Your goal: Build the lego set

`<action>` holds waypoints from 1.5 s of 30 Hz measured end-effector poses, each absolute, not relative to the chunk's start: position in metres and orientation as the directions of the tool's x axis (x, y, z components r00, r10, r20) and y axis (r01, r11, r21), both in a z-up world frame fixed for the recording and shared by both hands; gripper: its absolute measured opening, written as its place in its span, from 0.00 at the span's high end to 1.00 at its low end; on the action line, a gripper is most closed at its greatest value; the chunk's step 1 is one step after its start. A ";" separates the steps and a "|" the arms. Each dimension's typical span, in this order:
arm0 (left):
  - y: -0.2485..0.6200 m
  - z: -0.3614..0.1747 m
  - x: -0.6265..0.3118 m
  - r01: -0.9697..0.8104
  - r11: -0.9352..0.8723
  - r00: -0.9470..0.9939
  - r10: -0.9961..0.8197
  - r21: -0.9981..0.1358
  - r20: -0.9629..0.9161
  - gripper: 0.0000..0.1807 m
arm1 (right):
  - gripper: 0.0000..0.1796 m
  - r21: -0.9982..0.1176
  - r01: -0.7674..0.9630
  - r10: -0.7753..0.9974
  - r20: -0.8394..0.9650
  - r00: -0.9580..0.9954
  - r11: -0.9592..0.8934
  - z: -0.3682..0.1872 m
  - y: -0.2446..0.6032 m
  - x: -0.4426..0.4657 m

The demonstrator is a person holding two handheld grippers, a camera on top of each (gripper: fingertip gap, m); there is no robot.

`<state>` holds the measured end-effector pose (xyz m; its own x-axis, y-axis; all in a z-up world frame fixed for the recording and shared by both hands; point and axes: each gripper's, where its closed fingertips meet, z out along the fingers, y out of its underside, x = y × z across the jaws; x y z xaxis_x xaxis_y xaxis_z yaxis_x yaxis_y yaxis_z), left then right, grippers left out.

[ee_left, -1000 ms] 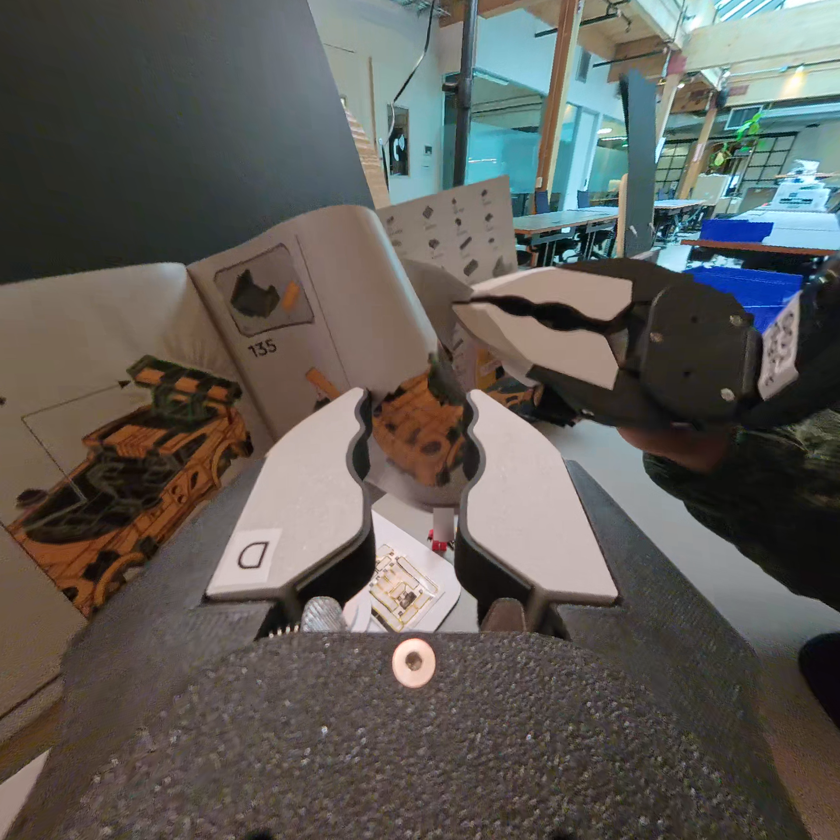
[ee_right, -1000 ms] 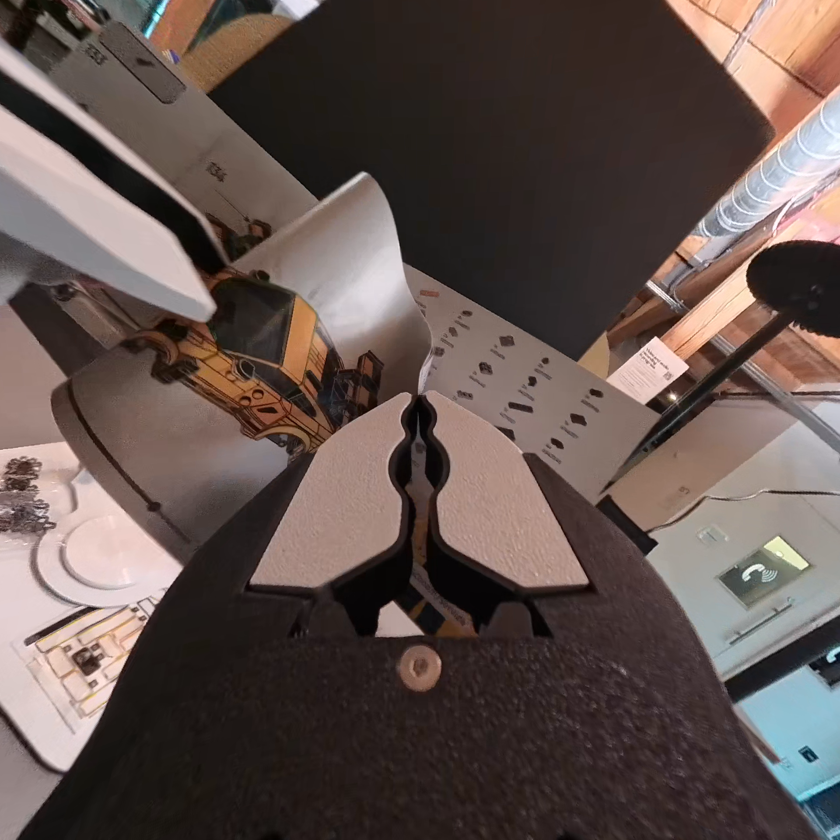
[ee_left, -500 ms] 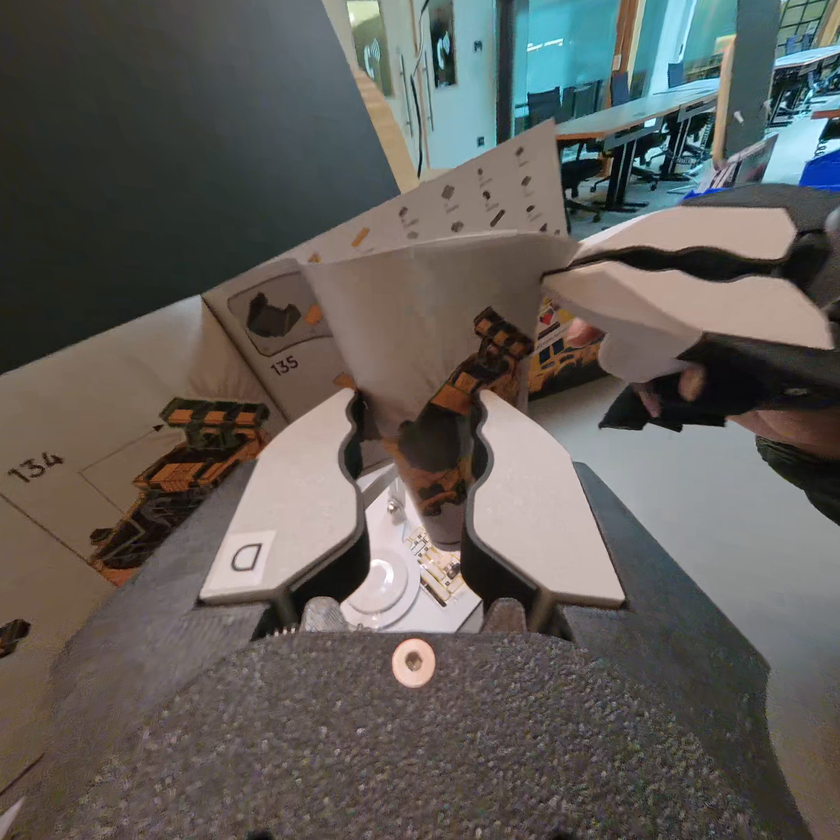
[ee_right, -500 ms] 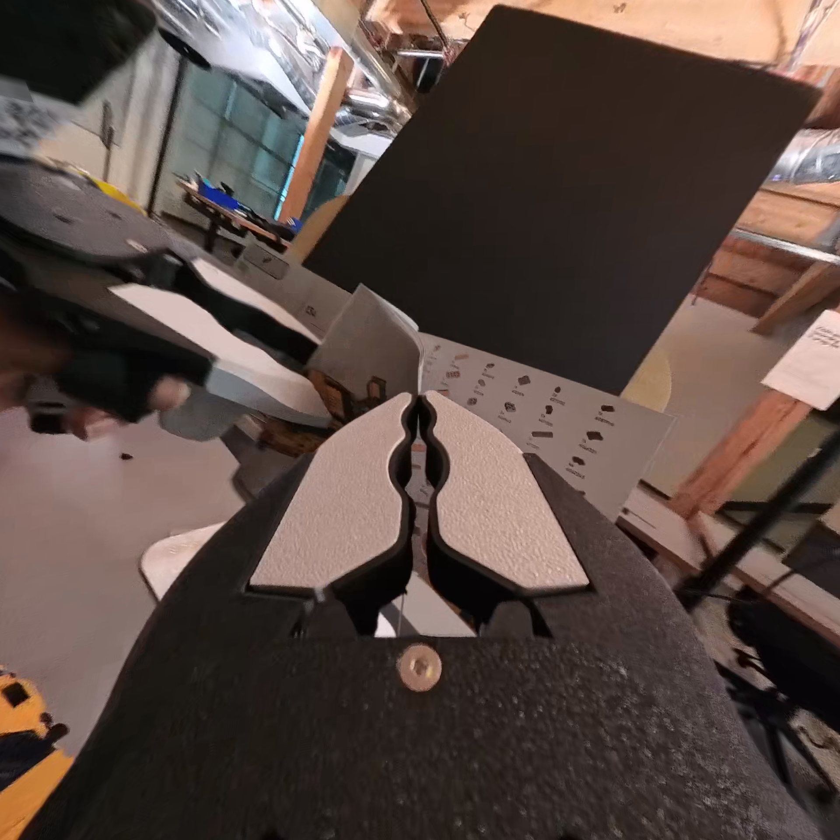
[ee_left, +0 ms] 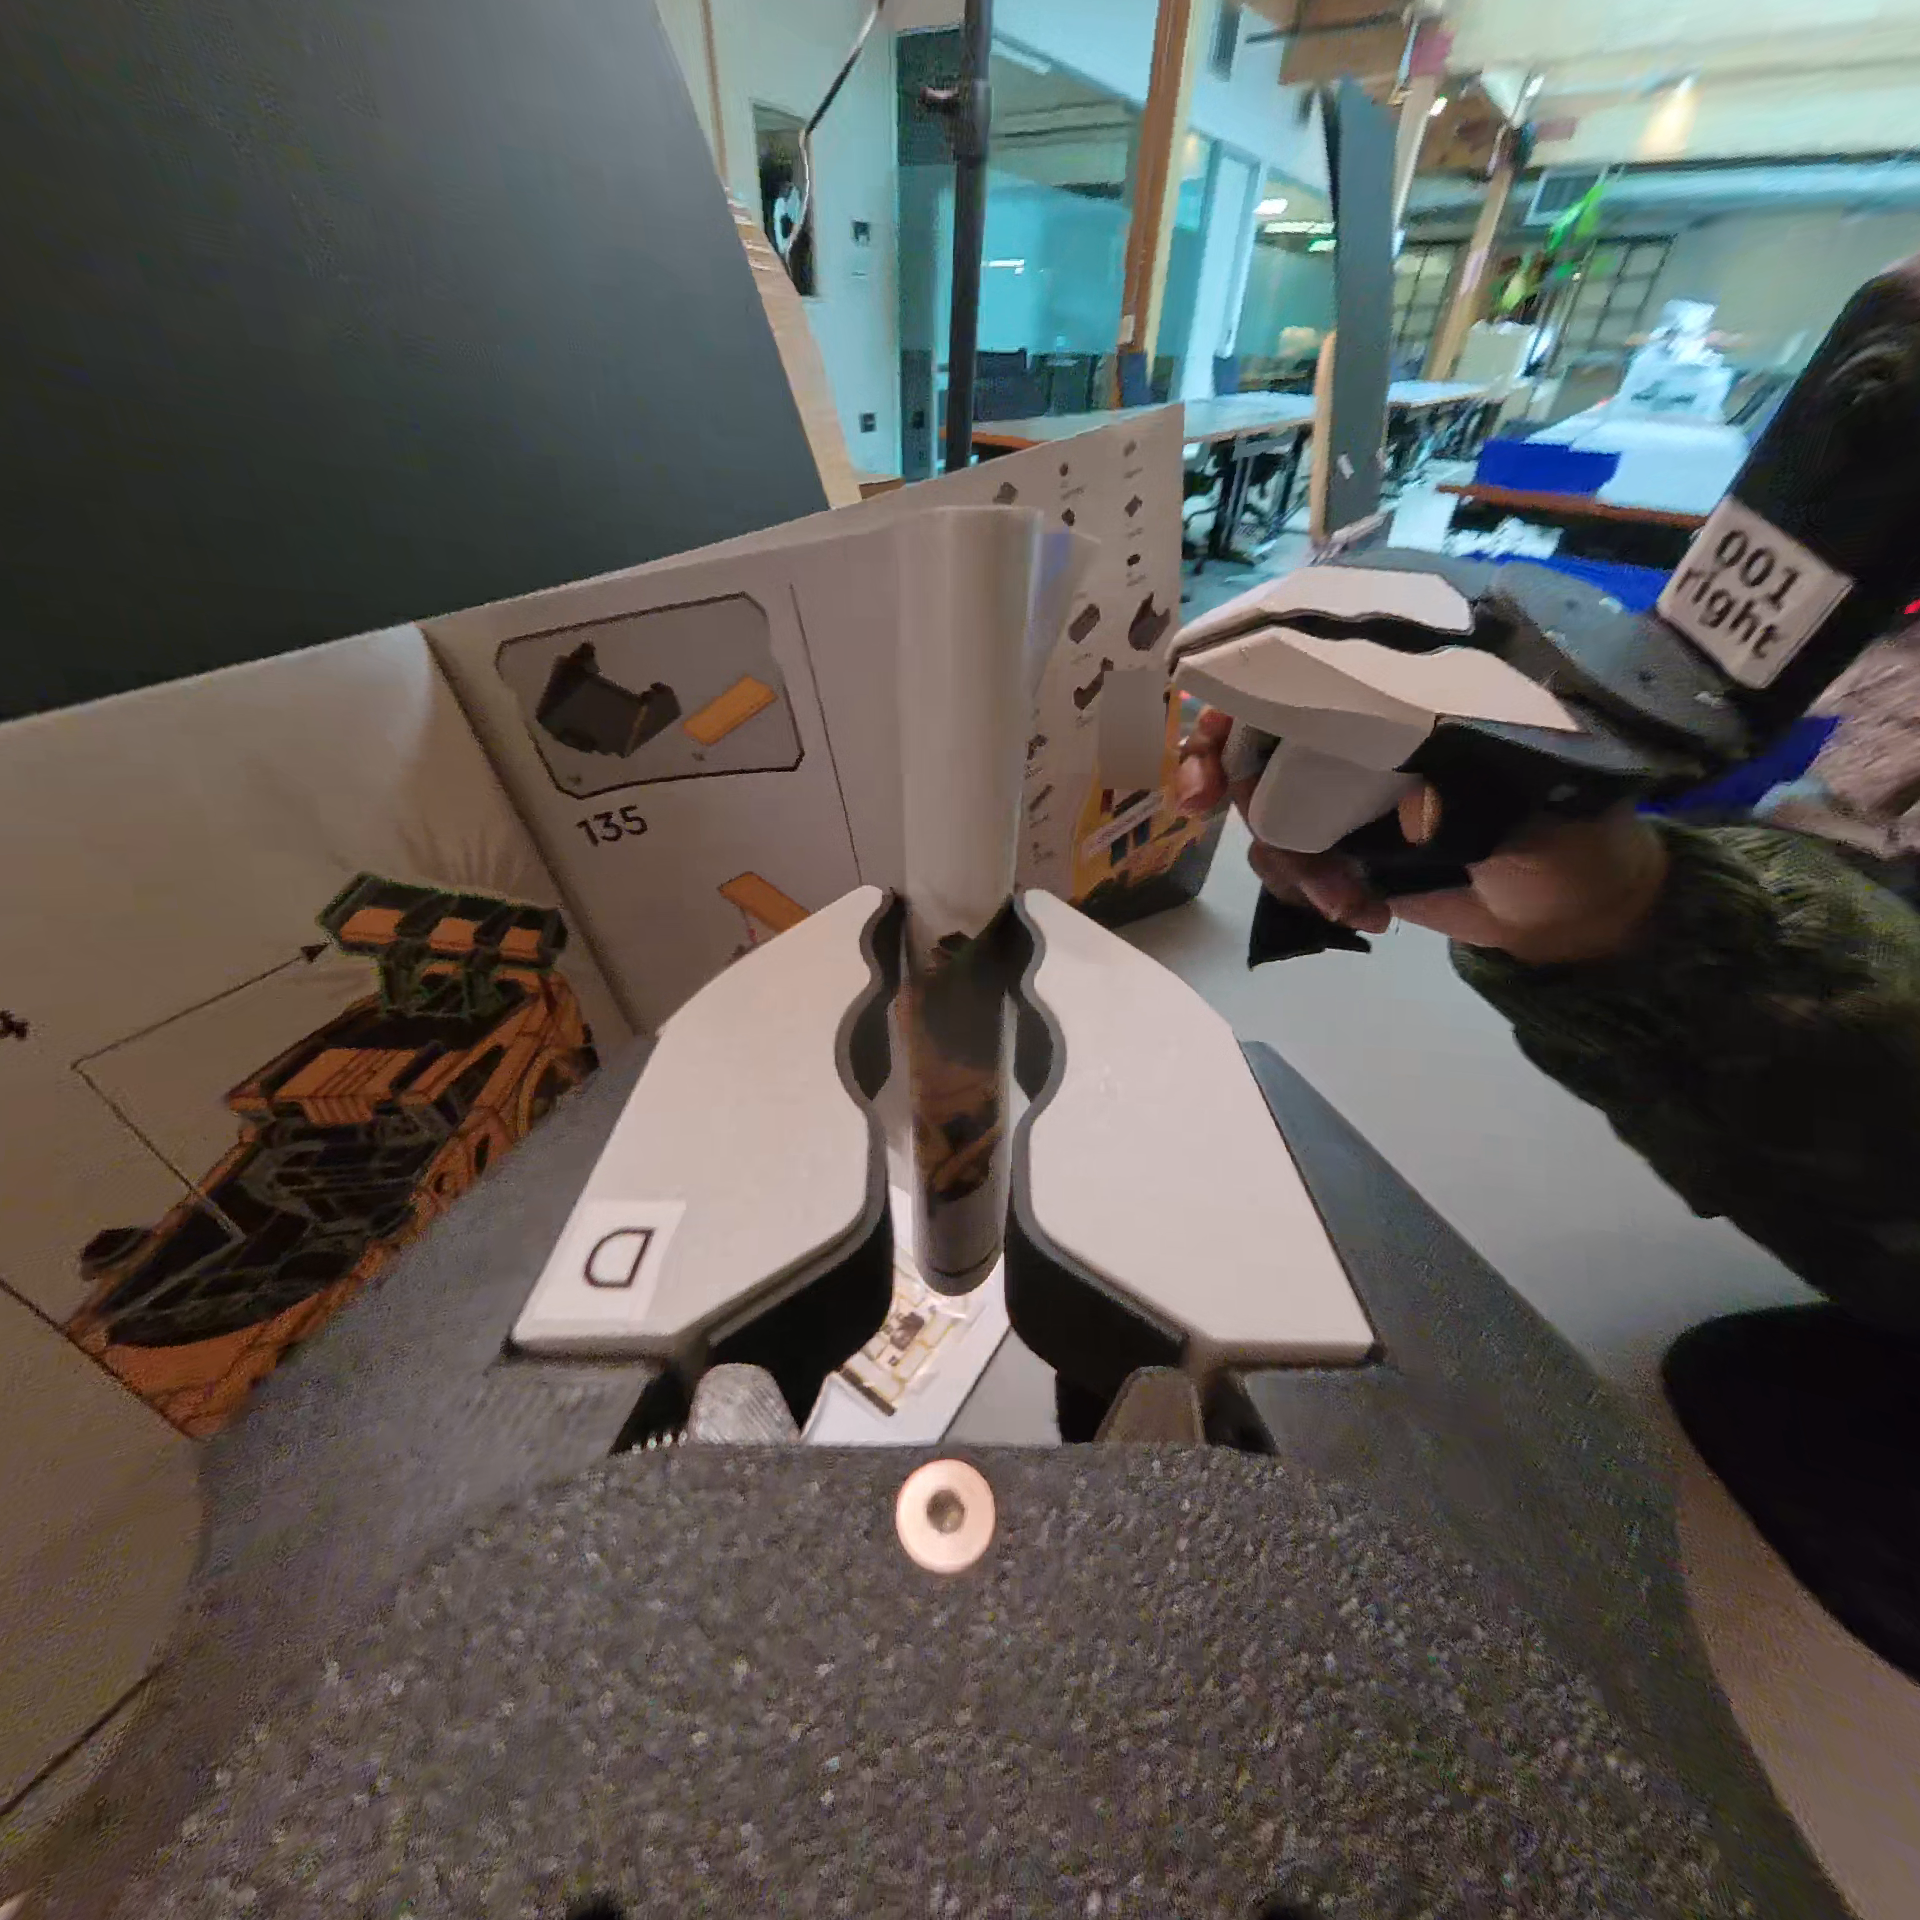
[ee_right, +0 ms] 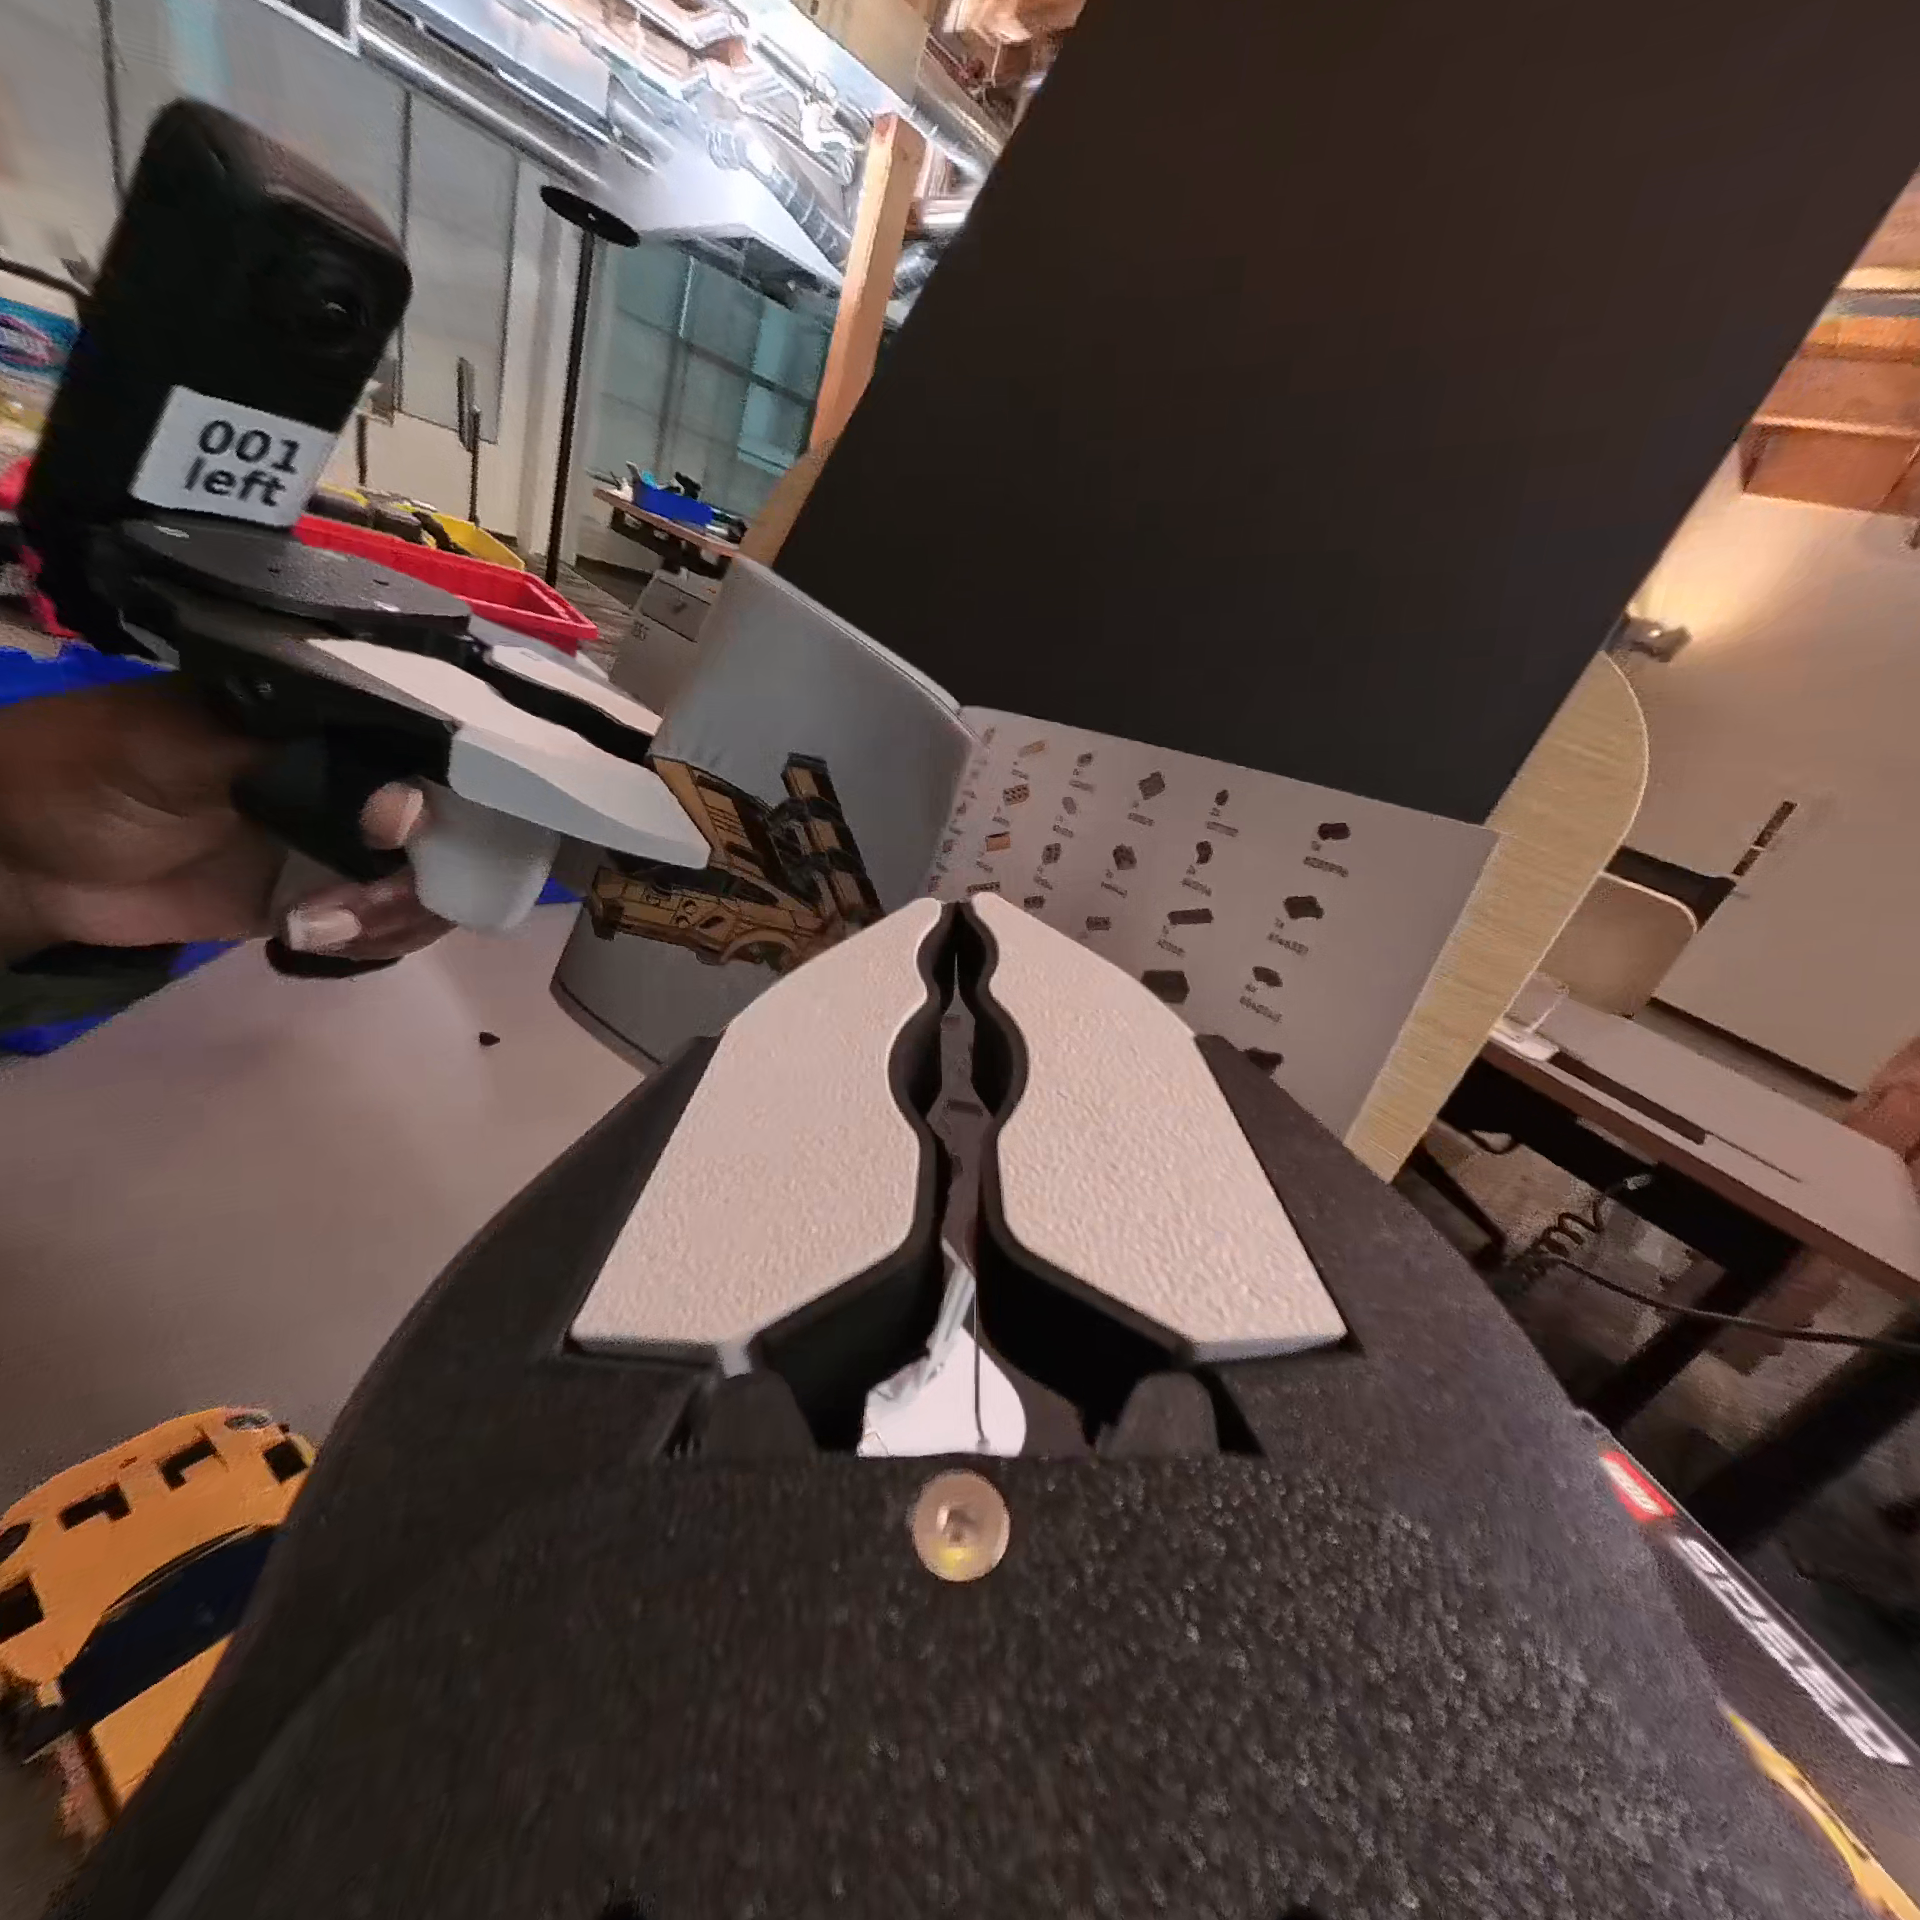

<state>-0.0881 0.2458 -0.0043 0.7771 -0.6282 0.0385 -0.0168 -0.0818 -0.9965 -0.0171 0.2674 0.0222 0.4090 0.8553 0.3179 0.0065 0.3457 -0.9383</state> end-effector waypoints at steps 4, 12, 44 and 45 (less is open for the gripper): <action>0.243 -0.002 -0.091 0.079 -0.098 0.716 -0.687 -0.992 0.125 0.88 | 1.00 -0.944 0.038 0.866 0.317 0.387 0.329 0.020 0.269 -0.021; 0.237 -0.001 -0.086 0.198 -0.113 0.578 -0.789 -0.974 0.208 0.86 | 0.75 -0.973 0.053 0.965 0.232 0.122 0.227 0.014 0.250 -0.051; 0.244 -0.006 -0.125 -0.025 -0.062 0.827 -0.562 -0.998 0.014 1.00 | 1.00 -0.989 0.039 0.966 0.147 0.215 0.142 0.022 0.282 -0.025; 0.245 -0.008 -0.128 -0.020 -0.070 0.831 -0.555 -0.997 0.022 1.00 | 1.00 -0.989 0.038 0.964 0.148 0.220 0.144 0.023 0.283 -0.024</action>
